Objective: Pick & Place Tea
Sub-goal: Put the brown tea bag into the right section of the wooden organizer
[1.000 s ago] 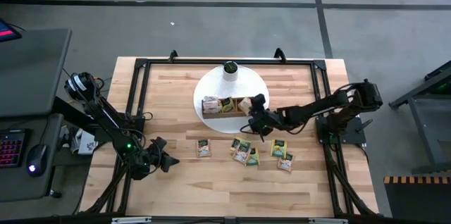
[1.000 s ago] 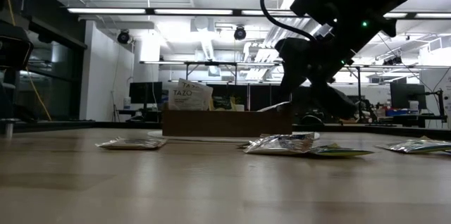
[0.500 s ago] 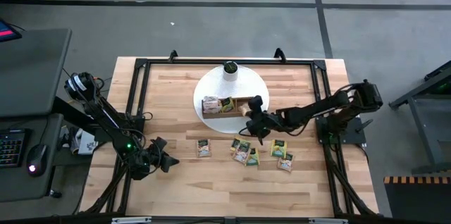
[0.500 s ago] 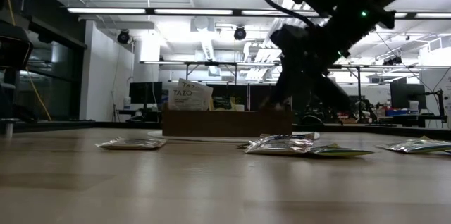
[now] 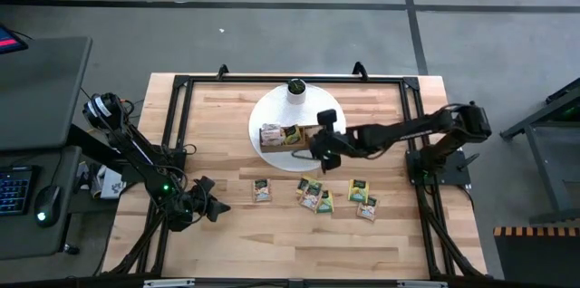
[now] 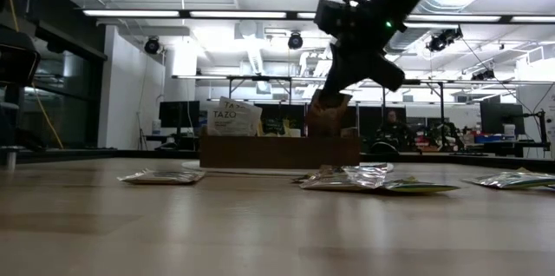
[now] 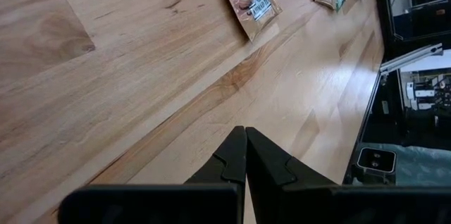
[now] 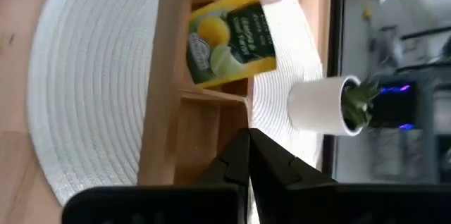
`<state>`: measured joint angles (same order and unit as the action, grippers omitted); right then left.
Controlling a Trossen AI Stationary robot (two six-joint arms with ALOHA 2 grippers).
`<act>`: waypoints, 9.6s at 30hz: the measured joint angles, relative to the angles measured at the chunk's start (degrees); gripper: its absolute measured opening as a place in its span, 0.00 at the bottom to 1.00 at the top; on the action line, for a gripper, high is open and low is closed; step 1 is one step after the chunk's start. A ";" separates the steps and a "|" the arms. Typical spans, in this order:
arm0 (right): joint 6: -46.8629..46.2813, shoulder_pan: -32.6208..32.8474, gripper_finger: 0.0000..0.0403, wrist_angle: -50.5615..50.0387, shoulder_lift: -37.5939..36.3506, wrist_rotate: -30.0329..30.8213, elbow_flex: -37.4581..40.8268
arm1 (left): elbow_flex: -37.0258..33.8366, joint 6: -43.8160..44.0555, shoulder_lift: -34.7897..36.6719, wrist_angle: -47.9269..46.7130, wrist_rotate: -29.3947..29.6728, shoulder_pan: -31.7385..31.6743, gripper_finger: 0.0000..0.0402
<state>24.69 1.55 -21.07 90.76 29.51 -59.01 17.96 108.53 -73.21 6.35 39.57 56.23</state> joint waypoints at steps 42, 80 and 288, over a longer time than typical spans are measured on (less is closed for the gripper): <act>-9.42 -11.11 0.00 -2.55 5.18 -20.24 -3.07 | 0.00 0.00 0.00 0.50 -0.50 0.02 0.00; -36.93 -10.49 0.37 -29.86 5.14 -36.32 -29.86 | 0.00 -0.57 0.00 0.81 -1.29 0.02 0.00; -10.67 -15.07 0.00 -11.10 -0.90 -27.13 -2.97 | 0.02 -1.06 0.00 1.23 5.53 -0.02 0.00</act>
<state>14.02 -13.52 -32.17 89.86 2.37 -61.98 17.98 107.47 -73.21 7.58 45.10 56.21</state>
